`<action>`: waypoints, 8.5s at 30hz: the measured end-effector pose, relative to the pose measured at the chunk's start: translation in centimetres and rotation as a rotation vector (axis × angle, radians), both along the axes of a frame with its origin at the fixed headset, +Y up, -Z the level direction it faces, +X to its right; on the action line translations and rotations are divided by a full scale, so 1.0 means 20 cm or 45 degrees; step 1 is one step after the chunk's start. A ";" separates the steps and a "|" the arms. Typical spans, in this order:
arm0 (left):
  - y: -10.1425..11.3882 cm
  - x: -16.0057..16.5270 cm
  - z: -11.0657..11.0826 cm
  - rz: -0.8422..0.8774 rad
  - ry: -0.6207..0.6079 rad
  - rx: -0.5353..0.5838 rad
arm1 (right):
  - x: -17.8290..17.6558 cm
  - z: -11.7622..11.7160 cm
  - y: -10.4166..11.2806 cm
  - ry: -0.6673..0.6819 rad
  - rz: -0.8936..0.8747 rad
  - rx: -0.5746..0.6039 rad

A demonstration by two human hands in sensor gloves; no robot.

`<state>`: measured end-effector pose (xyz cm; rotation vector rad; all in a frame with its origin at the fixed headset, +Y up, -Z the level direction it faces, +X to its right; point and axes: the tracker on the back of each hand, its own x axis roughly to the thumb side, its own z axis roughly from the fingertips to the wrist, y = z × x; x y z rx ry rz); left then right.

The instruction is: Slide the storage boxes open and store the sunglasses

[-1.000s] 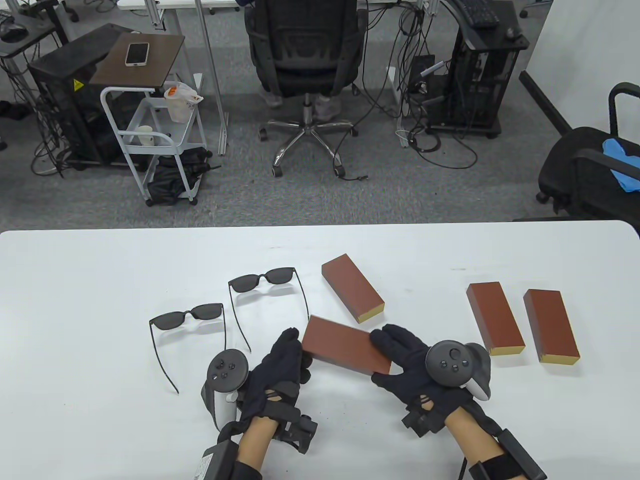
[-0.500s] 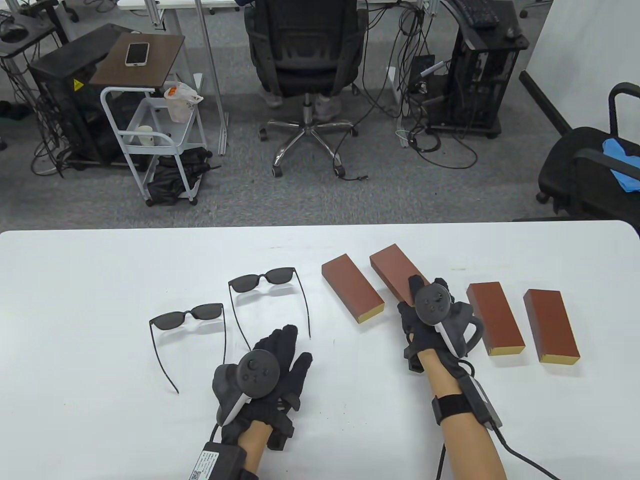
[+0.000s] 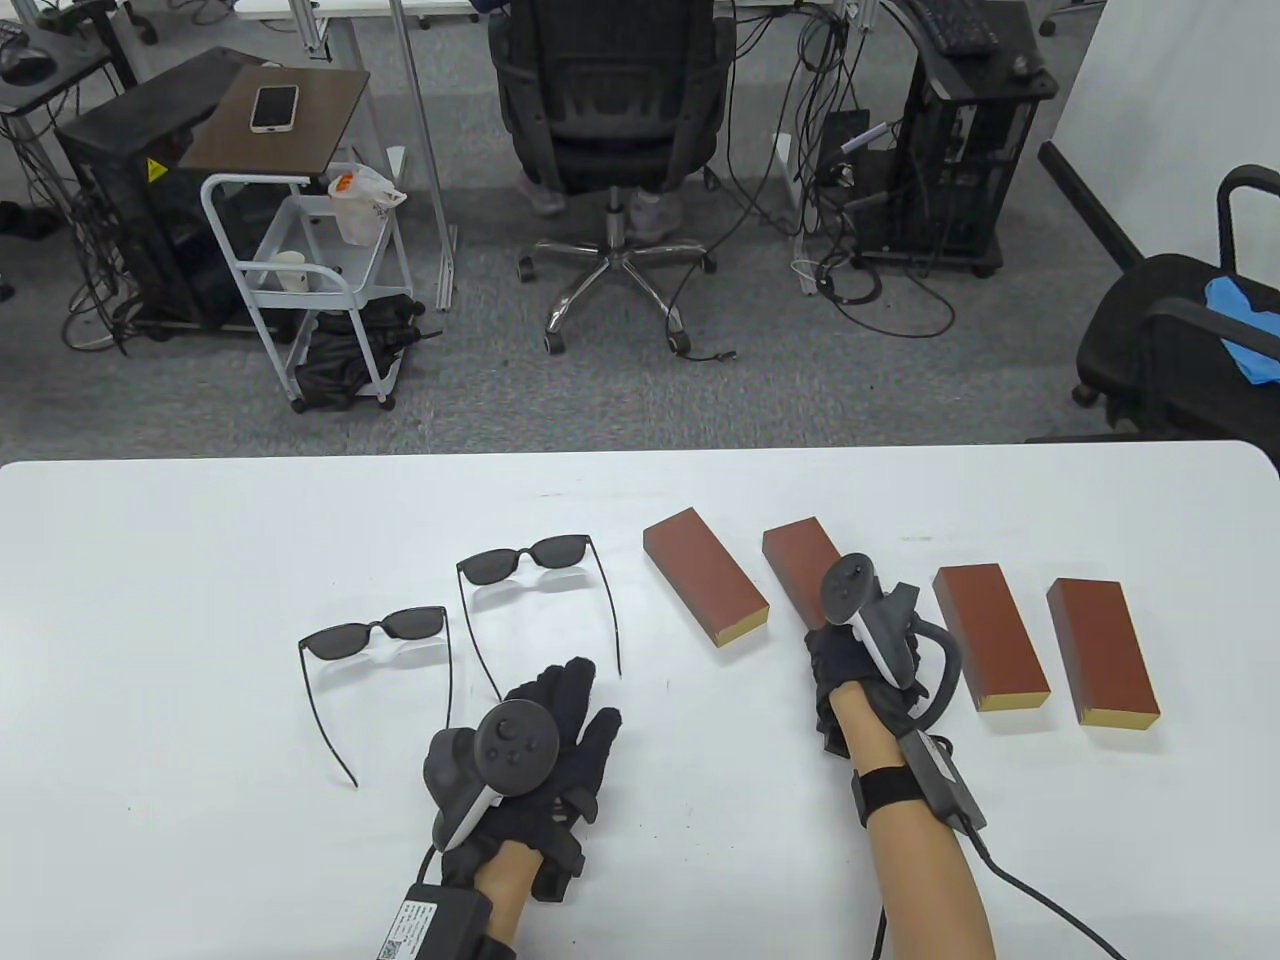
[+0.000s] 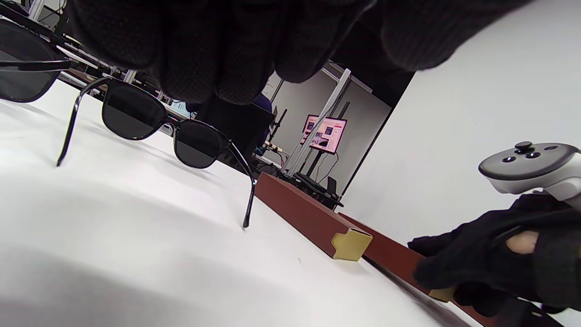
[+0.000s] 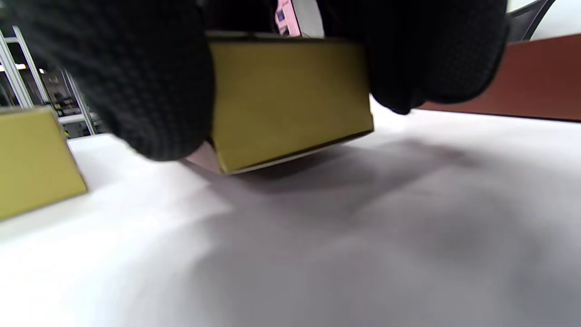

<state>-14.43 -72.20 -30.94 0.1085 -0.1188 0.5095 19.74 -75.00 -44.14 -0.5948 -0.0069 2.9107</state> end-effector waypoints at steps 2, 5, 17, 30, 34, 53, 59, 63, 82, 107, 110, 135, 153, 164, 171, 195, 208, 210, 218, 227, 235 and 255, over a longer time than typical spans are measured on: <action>0.00 0.00 0.00 -0.007 0.002 -0.001 | 0.00 0.01 -0.01 0.012 0.028 -0.007; 0.00 0.00 0.00 -0.012 -0.002 0.002 | 0.00 0.03 0.01 0.066 0.059 -0.058; -0.02 0.04 0.00 -0.107 -0.020 0.026 | 0.08 0.40 0.22 0.313 0.144 0.180; -0.03 0.01 -0.02 -0.178 0.040 0.031 | -0.01 0.66 0.13 0.601 0.445 0.194; -0.05 -0.08 -0.07 -0.224 0.217 0.026 | -0.03 0.64 0.12 0.627 0.560 0.171; 0.03 -0.81 -0.54 -0.624 0.666 -0.315 | 0.00 0.64 0.16 0.647 0.237 0.266; -0.04 -0.85 -0.64 -0.709 0.672 -0.486 | 0.13 0.61 0.17 0.502 0.020 0.300; -0.08 -0.88 -0.67 -0.675 0.657 -0.513 | 0.20 0.61 0.16 0.433 -0.022 0.294; 0.14 -0.85 -0.47 -0.509 0.393 -0.390 | 0.15 0.60 0.17 0.569 -0.178 0.323; 0.28 0.35 -0.09 -0.249 -0.455 -0.087 | -0.02 0.63 0.22 0.890 -0.663 0.376; 0.28 0.37 -0.08 -0.246 -0.474 -0.101 | 0.00 0.63 0.23 0.876 -0.740 0.401; 0.07 0.25 -0.07 1.324 -0.392 -0.577 | 0.13 0.69 0.22 0.261 -1.252 0.593; -0.05 0.29 0.02 1.530 -0.230 -0.495 | 0.07 0.71 0.19 0.262 -1.368 0.531; -0.10 0.20 0.04 1.555 -0.150 -0.512 | 0.00 0.67 0.15 0.728 -1.457 0.385; -0.10 0.18 0.03 1.477 -0.085 -0.495 | -0.02 0.67 0.10 0.778 -1.626 0.342; -0.11 0.17 0.02 1.307 0.002 -0.411 | 0.02 0.67 0.07 0.632 -1.675 0.328; -0.14 0.23 0.03 1.525 -0.236 -0.541 | 0.07 0.67 0.06 0.518 -1.631 0.336; -0.14 0.24 0.03 1.540 -0.274 -0.552 | 0.08 0.66 0.07 0.497 -1.608 0.349; -0.12 0.30 0.05 1.547 -0.416 -0.602 | 0.13 0.67 0.09 0.405 -1.482 0.380; -0.13 0.31 0.05 1.510 -0.495 -0.652 | 0.15 0.67 0.11 0.396 -1.383 0.390; -0.12 0.29 0.03 1.353 -0.400 -0.637 | 0.14 0.67 0.14 0.426 -1.308 0.391; -0.22 0.24 -0.03 1.161 -0.471 -0.748 | -0.24 0.85 0.32 1.181 -0.088 0.727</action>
